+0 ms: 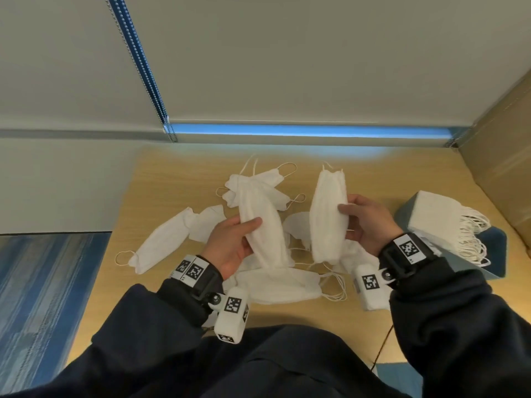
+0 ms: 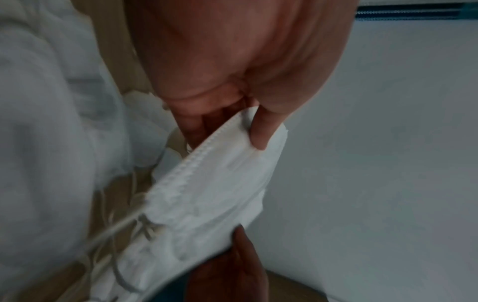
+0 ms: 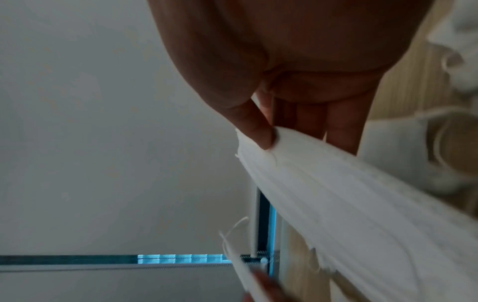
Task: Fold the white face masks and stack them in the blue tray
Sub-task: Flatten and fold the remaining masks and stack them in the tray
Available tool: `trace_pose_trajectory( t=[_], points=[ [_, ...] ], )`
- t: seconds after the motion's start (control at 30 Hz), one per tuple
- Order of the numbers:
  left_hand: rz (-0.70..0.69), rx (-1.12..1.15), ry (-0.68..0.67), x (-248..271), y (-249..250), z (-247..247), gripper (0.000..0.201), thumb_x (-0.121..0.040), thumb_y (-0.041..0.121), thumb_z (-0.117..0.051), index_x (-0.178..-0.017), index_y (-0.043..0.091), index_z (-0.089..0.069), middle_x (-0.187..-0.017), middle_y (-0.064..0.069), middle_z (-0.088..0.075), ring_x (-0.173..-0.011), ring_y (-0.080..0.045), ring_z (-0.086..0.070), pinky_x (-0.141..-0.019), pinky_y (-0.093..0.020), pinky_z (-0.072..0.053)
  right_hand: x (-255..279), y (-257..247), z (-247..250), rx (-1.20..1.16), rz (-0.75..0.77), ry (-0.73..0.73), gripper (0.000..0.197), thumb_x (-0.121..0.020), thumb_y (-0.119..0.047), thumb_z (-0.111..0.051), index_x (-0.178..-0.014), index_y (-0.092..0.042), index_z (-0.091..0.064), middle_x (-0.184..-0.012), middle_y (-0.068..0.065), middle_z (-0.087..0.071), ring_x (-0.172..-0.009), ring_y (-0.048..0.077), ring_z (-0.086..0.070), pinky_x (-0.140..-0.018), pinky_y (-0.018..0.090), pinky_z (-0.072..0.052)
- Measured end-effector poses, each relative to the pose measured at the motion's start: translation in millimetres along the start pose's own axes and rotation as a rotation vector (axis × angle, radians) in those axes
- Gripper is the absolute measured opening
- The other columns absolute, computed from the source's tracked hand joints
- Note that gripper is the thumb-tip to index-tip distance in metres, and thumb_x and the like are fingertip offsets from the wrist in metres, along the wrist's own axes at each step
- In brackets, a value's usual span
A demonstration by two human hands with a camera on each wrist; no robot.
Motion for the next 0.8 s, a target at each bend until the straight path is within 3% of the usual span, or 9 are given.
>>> trace_pose_trajectory(
  t=[0.1, 0.23, 0.33, 0.43, 0.5, 0.57, 0.67, 0.73, 0.8],
  points=[
    [-0.015, -0.012, -0.112, 10, 4, -24, 0.029, -0.096, 0.005, -0.066, -0.124, 0.002, -0.068, -0.121, -0.016, -0.073, -0.11, -0.032, -0.07, -0.093, -0.045, -0.058, 13, 9, -27, -0.116, -0.029, -0.092, 0.027, -0.096, 0.005, -0.053, -0.117, -0.007, -0.065, -0.106, 0.015, -0.073, -0.086, 0.028, -0.071, -0.067, 0.039, -0.063],
    [-0.242, -0.357, -0.143, 16, 14, -38, 0.024, -0.084, 0.006, -0.079, -0.108, 0.01, -0.076, -0.105, -0.008, -0.079, -0.099, -0.027, -0.075, -0.084, -0.042, -0.061, 32, 23, -53, -0.25, -0.031, -0.144, 0.034, -0.097, 0.004, -0.051, -0.128, -0.002, -0.063, -0.121, 0.023, -0.071, -0.096, 0.035, -0.07, -0.079, 0.046, -0.061],
    [-0.333, -0.531, -0.11, 10, 12, -33, 0.027, -0.074, 0.01, -0.089, -0.098, 0.012, -0.075, -0.093, -0.005, -0.079, -0.085, -0.022, -0.075, -0.075, -0.04, -0.058, 44, 32, -64, -0.363, -0.032, -0.153, 0.034, -0.102, -0.009, -0.048, -0.133, 0.001, -0.059, -0.127, 0.027, -0.067, -0.104, 0.04, -0.064, -0.088, 0.052, -0.056],
    [-0.326, -0.585, -0.127, 5, 10, -26, 0.028, -0.069, 0.007, -0.091, -0.092, 0.014, -0.077, -0.09, -0.004, -0.079, -0.082, -0.021, -0.075, -0.08, -0.04, -0.059, 51, 38, -68, -0.387, -0.042, -0.163, 0.039, -0.106, -0.028, -0.048, -0.133, -0.002, -0.061, -0.124, 0.028, -0.068, -0.104, 0.042, -0.065, -0.088, 0.055, -0.055],
    [-0.307, -0.615, -0.157, 3, 9, -23, 0.027, -0.068, 0.008, -0.092, -0.088, 0.016, -0.076, -0.085, 0.0, -0.077, -0.076, -0.015, -0.071, -0.074, -0.033, -0.056, 55, 40, -69, -0.37, -0.039, -0.198, 0.04, -0.104, -0.034, -0.052, -0.129, -0.006, -0.065, -0.121, 0.027, -0.07, -0.102, 0.04, -0.068, -0.089, 0.056, -0.056],
    [-0.302, -0.642, -0.163, 0, 8, -20, 0.036, -0.064, 0.015, -0.096, -0.092, 0.015, -0.073, -0.085, 0.001, -0.073, -0.076, -0.014, -0.067, -0.07, -0.031, -0.056, 57, 44, -70, -0.301, 0.015, -0.249, 0.031, -0.1, -0.021, -0.06, -0.128, -0.008, -0.065, -0.12, 0.024, -0.071, -0.104, 0.037, -0.071, -0.089, 0.052, -0.059],
    [-0.25, -0.661, -0.145, -2, 7, -18, 0.063, -0.057, 0.036, -0.097, -0.109, 0.019, -0.067, -0.103, -0.001, -0.075, -0.094, -0.019, -0.073, -0.083, -0.044, -0.062, 56, 50, -70, -0.238, 0.1, -0.244, 0.038, -0.092, 0.002, -0.065, -0.129, -0.009, -0.065, -0.12, 0.021, -0.072, -0.109, 0.037, -0.07, -0.09, 0.053, -0.058],
    [-0.201, -0.625, -0.201, 0, 3, -18, 0.058, -0.067, 0.033, -0.092, -0.118, 0.02, -0.066, -0.107, -0.004, -0.077, -0.1, -0.023, -0.074, -0.091, -0.052, -0.059, 55, 50, -71, -0.289, 0.107, -0.216, 0.04, -0.09, 0.005, -0.065, -0.129, -0.005, -0.064, -0.122, 0.024, -0.07, -0.113, 0.04, -0.068, -0.096, 0.058, -0.053],
    [-0.211, -0.623, -0.258, 4, -2, -16, 0.048, -0.076, 0.025, -0.087, -0.12, 0.018, -0.068, -0.11, -0.004, -0.078, -0.104, -0.024, -0.074, -0.096, -0.052, -0.057, 54, 49, -70, -0.369, 0.088, -0.183, 0.039, -0.089, 0.007, -0.064, -0.128, 0.001, -0.063, -0.126, 0.03, -0.066, -0.114, 0.043, -0.065, -0.101, 0.061, -0.048]
  ],
)
Point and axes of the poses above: each hand's wrist, its own x-axis away from the middle knuckle, its own z-axis out of the back of the hand, y = z × x, the point moved 1 cm from there along -x, towards the middle knuckle
